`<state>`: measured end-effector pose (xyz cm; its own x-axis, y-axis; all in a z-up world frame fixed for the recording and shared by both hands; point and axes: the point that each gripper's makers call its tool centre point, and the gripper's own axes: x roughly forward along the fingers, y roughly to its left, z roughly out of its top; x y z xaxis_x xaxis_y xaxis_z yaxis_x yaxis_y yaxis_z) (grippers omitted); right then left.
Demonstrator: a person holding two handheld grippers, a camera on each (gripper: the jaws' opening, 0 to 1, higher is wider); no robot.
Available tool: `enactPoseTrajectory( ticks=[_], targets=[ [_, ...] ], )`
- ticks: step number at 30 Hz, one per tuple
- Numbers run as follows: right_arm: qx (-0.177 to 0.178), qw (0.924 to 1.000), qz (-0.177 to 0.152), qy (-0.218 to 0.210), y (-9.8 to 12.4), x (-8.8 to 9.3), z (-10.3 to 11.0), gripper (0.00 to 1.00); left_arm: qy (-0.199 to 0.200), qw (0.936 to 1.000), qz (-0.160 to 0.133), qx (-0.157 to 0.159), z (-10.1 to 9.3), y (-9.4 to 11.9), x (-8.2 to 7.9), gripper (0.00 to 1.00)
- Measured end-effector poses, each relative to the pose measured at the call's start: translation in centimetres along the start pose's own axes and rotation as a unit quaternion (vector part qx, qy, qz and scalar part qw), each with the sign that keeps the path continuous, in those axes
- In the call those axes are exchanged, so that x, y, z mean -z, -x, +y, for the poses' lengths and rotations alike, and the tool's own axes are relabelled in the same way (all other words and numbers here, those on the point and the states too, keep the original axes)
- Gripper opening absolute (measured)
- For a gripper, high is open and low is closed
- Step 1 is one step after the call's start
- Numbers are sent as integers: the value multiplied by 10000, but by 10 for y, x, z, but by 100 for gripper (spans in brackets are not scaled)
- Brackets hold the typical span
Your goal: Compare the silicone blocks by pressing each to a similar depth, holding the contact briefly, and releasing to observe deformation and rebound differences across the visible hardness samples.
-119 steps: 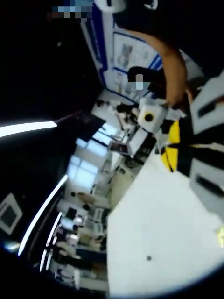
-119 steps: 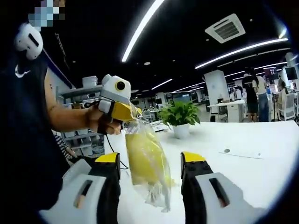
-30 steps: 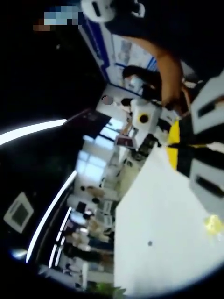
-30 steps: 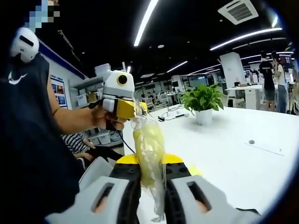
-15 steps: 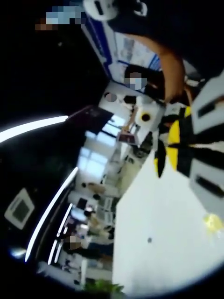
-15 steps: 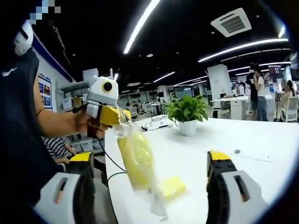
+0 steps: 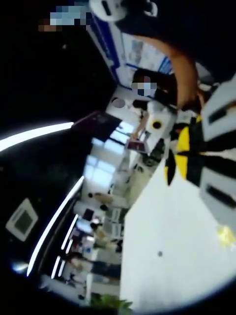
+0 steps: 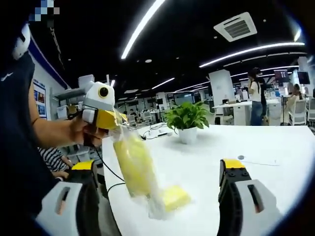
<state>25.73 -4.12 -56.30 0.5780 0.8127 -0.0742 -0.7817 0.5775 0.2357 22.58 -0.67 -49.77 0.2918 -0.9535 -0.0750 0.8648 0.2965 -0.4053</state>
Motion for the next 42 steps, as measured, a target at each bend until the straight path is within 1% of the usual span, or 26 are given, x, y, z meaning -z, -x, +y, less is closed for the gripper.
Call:
enactPoseTrajectory(
  ticks=[2, 3, 5, 6, 7, 8, 10, 13, 15, 18, 20, 22, 23, 24, 25, 26, 27, 29, 30, 32, 34, 35, 38, 39, 40, 42],
  targets=[
    [10, 10000, -9, -88, 4, 1, -4, 96, 42, 10000, -24, -26, 1, -3, 0, 0],
    [158, 9999, -15, -61, 7, 2, -10, 96, 70, 10000, -42, -31, 2, -5, 0, 0],
    [301, 9994, 19, 158, 14, 5, -15, 96, 97, 9999, -43, -28, 1, -10, 2, 0],
    [450, 9986, 24, 265, 17, 5, -20, 96, 93, 9999, -35, -33, 1, -12, 3, 0],
    [555, 9982, 126, 177, 21, 11, -23, 96, 88, 9999, -33, -49, 1, -14, 5, 0],
    [597, 9980, 144, 128, 24, 12, -25, 96, 107, 9999, -38, -81, 2, -18, 7, 0],
    [903, 9956, 97, 218, 37, 13, -36, 96, 147, 9998, -57, -118, 4, -24, 10, 0],
    [1103, 9936, 80, 212, 57, 18, -43, 96, 181, 9996, -103, -168, 6, -34, 14, 0],
    [1176, 9928, 95, 228, 70, 21, -47, 96, 278, 9994, -133, -175, 7, -41, 16, 0],
    [1413, 9896, 205, 176, 88, 29, -57, 96, 345, 9991, -140, -209, 11, -57, 24, 0],
    [1519, 9882, 158, 117, 100, 31, -61, 96, 389, 9990, -151, -176, 11, -64, 27, 0],
    [1562, 9876, 141, -22, 109, 35, -63, 96, 489, 9985, -180, -139, 11, -72, 29, 0],
    [1567, 9874, 155, -159, 114, 39, -63, 96, 514, 9984, -198, -131, 11, -77, 30, 0],
    [1650, 9858, 207, -217, 118, 43, -65, 96, 573, 9981, -196, -75, 10, -81, 32, 0],
    [1862, 9822, 212, -147, 125, 47, -71, 96, 566, 9982, -193, -41, 10, -86, 34, 0],
    [1906, 9814, 196, -152, 129, 48, -72, 96, 604, 9980, -190, -34, 10, -89, 36, 0],
    [1977, 9798, 204, -216, 134, 50, -73, 96, 736, 9972, -139, 60, 7, -92, 39, 0],
    [2154, 9759, 259, -226, 142, 55, -78, 96, 694, 9975, -117, 52, 10, -99, 45, 0],
    [2201, 9750, 246, -179, 145, 56, -79, 96, 775, 9969, -96, 35, 11, -101, 48, 0],
    [2303, 9726, 241, -200, 152, 61, -81, 96, 995, 9948, -204, 9, 15, -105, 52, 0],
    [2428, 9693, 254, -291, 159, 66, -83, 96, 1004, 9946, -251, 12, 16, -108, 58, 0],
    [2490, 9678, 215, -297, 162, 67, -84, 96, 1072, 9938, -283, -61, 20, -111, 62, 0],
    [2550, 9659, 276, -345, 168, 75, -86, 96, 1284, 9914, -238, -105, 27, -117, 76, 0],
    [2560, 9657, 295, -333, 169, 76, -85, 96, 1289, 9914, -197, -139, 29, -118, 82, 0],
    [2582, 9650, 332, -302, 170, 79, -85, 96, 1317, 9910, -180, -149, 30, -118, 84, 0],
    [2621, 9633, 384, -422, 173, 85, -88, 96, 1498, 9885, -123, -185, 34, -118, 96, 0]
  ],
)
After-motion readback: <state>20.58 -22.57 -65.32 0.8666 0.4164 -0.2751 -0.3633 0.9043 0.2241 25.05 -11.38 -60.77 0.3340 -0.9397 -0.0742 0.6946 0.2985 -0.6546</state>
